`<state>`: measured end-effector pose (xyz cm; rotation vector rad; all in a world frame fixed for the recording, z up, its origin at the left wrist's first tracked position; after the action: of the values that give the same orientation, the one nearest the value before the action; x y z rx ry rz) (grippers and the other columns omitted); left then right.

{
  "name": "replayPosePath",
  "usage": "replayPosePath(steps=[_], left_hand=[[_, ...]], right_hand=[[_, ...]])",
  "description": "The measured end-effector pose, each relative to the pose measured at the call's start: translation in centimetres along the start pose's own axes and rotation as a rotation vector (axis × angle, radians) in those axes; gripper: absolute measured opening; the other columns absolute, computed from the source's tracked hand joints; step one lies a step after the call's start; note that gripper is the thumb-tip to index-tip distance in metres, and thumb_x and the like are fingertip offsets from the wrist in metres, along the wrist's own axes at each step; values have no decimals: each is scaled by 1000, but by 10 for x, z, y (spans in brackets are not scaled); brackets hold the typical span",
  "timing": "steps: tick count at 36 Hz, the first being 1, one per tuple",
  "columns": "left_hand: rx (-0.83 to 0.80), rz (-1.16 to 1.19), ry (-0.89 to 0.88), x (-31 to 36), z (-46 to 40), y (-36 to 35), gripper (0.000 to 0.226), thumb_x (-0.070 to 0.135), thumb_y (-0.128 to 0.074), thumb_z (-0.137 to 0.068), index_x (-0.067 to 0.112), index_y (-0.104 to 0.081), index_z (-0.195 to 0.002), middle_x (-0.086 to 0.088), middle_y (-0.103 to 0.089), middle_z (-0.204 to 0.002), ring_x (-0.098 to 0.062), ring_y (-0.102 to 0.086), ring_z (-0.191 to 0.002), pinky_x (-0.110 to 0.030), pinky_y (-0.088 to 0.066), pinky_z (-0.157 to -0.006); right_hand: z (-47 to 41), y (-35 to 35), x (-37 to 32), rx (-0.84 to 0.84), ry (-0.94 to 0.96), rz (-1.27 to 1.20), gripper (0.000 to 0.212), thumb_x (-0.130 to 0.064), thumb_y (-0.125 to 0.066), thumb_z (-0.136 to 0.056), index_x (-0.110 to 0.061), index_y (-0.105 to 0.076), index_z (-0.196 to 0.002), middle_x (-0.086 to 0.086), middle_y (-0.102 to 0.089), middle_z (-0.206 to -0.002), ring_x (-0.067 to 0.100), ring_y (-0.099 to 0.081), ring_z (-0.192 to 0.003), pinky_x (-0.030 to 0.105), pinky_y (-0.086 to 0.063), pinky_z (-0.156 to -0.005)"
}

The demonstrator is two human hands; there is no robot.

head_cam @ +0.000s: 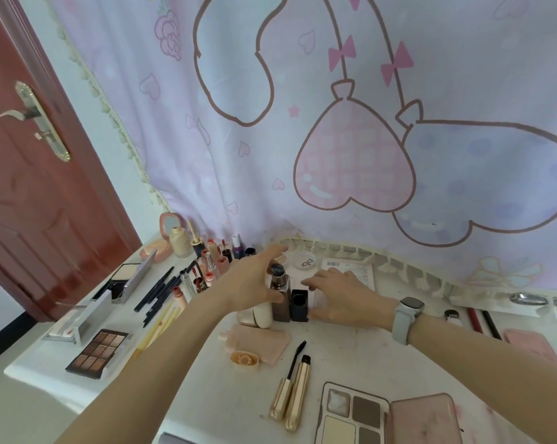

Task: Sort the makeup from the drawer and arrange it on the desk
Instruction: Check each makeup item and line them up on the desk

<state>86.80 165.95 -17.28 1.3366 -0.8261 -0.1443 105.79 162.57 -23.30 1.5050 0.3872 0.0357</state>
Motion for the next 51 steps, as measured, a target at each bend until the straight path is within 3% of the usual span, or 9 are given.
replayPosePath(steps=[9, 14, 19, 24, 28, 32, 37, 44, 51], left_hand=[[417, -33, -53, 7, 36, -5, 53, 22, -63, -86, 22, -43, -135, 1, -48, -130, -19, -43, -122, -47, -34, -102], [624, 10, -116, 22, 53, -18, 36, 10, -63, -85, 14, -58, -121, -5, -57, -119, -25, -50, -115, -49, -39, -98], [654, 73, -157, 37, 64, -31, 32, 5, -62, -85, 9, -62, -116, -4, -59, -117, -20, -53, -111, -26, -37, -95], [590, 140, -134, 43, 68, -41, 28, 11, -60, -87, 15, -62, -115, 9, -54, -115, -9, -51, -109, -12, -34, -90], [551, 182, -132, 51, 65, -45, 27, 14, -58, -88, 20, -61, -115, 18, -47, -109, 7, -42, -98, 1, -29, -84], [488, 278, -136, 65, 54, -46, 29, 16, -56, -90, 22, -57, -119, 21, -47, -103, 10, -48, -93, 0, -34, -78], [468, 384, -155, 84, 40, -47, 37, 19, -56, -91, 27, -49, -126, 10, -50, -117, 7, -46, -100, -24, -44, -90], [430, 832, -60, 101, 30, -41, 77, 35, -64, -84, 29, -18, -145, 15, -34, -135, 0, -46, -114, -14, -45, -83], [314, 1371, 9, 108, 28, -28, 36, 13, -57, -91, 17, -48, -126, -4, -73, -97, -20, -69, -91, -25, -56, -66]], right_hand=[[41, -7, 35, -104, -143, 101, 97, -71, -51, -75, -23, -10, -149, 1, -4, -157, 21, -1, -144, 39, -9, -115], [49, -5, 38, -80, -164, 139, 82, -64, -49, -83, -20, -21, -145, 3, -16, -154, 21, -13, -141, 38, -30, -110], [51, -1, 30, 8, 20, 488, 49, -52, -36, -92, -14, -43, -121, 5, -49, -121, 22, -49, -106, 32, -42, -69], [63, 10, 28, 65, 99, 637, 35, -36, -31, -92, -10, -48, -108, 6, -58, -104, 23, -58, -87, 31, -38, -57], [76, 42, 19, 304, 77, 613, 16, -18, -71, -65, -11, -57, -65, -2, -52, -49, 17, -49, -38, 19, -30, -34], [83, 72, 26, 464, -117, 519, 17, -24, -54, -90, -8, -58, -87, 2, -59, -61, 23, -55, -48, 24, -31, -39], [100, 106, 41, 718, -300, -30, 28, -29, -42, -97, -4, -53, -98, 3, -51, -68, 23, -48, -62, 33, -38, -56], [117, 126, 40, 709, -338, -1194, 31, -24, -47, -97, -4, -59, -76, 5, -58, -63, 15, -53, -54, 21, -46, -42], [120, 111, 28, 611, -279, -1273, 24, -22, -43, -99, -8, -60, -108, -3, -68, -84, 4, -64, -67, 17, -51, -54]])
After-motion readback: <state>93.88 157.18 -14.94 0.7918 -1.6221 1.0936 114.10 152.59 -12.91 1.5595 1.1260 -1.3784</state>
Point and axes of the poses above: each hand's wrist, its own z-axis away from the middle knuckle, its own y-axis out of the back of the hand, x = y × z, the point moved 1 cm from there along -z, towards the middle knuckle
